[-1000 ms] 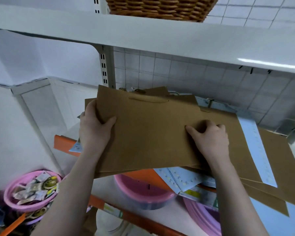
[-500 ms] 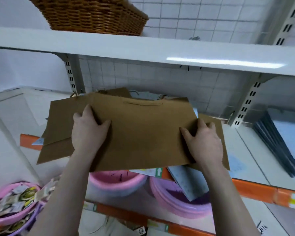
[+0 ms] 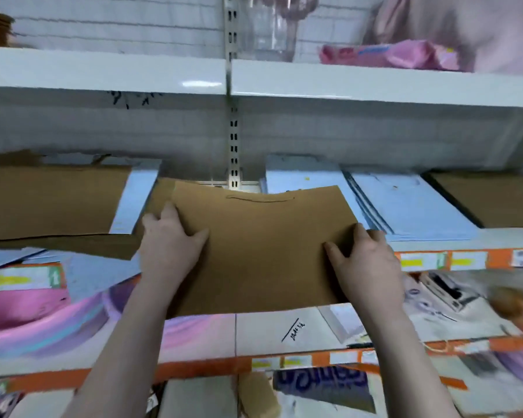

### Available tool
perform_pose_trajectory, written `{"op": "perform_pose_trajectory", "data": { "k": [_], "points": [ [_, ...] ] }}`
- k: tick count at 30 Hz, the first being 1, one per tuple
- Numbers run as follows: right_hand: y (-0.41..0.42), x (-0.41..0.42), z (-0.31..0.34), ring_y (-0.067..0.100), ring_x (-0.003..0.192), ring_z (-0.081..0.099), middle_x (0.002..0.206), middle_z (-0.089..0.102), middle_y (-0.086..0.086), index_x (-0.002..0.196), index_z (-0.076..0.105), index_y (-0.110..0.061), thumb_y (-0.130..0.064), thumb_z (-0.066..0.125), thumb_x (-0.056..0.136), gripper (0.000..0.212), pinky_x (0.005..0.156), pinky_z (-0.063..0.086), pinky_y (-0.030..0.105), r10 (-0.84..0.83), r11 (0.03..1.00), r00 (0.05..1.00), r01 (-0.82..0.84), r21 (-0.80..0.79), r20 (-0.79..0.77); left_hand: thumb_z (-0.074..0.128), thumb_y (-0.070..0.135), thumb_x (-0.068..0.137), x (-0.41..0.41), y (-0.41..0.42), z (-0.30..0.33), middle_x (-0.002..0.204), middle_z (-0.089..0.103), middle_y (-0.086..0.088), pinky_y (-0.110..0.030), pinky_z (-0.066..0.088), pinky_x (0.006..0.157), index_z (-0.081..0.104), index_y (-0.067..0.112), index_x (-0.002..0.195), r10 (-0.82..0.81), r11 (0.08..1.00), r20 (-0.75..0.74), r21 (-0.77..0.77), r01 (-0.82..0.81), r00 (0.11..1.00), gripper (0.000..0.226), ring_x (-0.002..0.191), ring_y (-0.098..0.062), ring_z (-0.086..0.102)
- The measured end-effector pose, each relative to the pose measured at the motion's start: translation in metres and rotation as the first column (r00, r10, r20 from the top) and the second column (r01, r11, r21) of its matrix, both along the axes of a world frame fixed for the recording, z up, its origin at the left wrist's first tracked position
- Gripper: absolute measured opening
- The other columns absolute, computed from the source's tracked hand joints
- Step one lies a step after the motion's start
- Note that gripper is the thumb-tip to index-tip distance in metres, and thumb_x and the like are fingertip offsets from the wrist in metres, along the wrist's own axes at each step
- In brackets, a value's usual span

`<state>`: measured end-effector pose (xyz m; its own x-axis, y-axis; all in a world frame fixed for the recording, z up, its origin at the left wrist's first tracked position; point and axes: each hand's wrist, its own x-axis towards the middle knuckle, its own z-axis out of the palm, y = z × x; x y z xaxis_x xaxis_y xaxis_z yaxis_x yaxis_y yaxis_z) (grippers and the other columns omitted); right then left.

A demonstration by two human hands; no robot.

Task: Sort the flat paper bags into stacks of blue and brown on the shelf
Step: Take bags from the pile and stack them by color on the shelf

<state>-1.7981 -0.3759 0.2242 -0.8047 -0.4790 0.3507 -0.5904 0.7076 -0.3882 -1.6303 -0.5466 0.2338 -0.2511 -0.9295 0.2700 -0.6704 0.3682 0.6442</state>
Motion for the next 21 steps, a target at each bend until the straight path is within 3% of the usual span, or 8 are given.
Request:
{"op": "perform_pose_trajectory", "data": {
  "k": [9,14,21],
  "points": [
    [0.105,-0.112,-0.015,0.034,0.109,0.05,0.122,0.047,0.014,0.12,0.048,-0.008,-0.043,0.05,0.092,0.045,0.087,0.04,0.039,-0.195,0.98,0.981,0.195,0.03,0.021,0.067,0.032,0.082,-0.149,0.08,-0.009,0.122,0.039,-0.024,-0.045,0.038,0.094,0.04,0.002,0.131,-0.23,0.973,0.039,0.0,0.23,0.972,0.063,0.111,-0.044,0.046],
    [0.134,-0.185,-0.019,0.034,0.108,0.049,0.116,0.049,0.013,0.116,0.05,-0.008,-0.043,0.052,0.091,0.043,0.087,0.041,0.039,-0.263,0.965,0.964,0.263,-0.017,0.03,0.064,0.036,0.084,-0.236,0.103,-0.014,0.125,0.037,-0.021,-0.045,0.039,0.092,0.032,0.007,0.14,-0.281,0.959,0.025,-0.014,0.282,0.959,0.071,0.112,-0.043,0.045],
    [0.16,-0.304,-0.009,0.034,0.109,0.049,0.117,0.051,0.014,0.114,0.051,-0.009,-0.045,0.05,0.091,0.043,0.088,0.039,0.037,-0.315,0.948,0.949,0.314,0.051,0.013,0.063,0.04,0.085,-0.365,0.136,-0.004,0.13,0.035,-0.022,-0.046,0.04,0.092,0.031,0.006,0.142,-0.329,0.944,0.013,0.006,0.329,0.944,0.074,0.114,-0.043,0.046]
  ]
}}
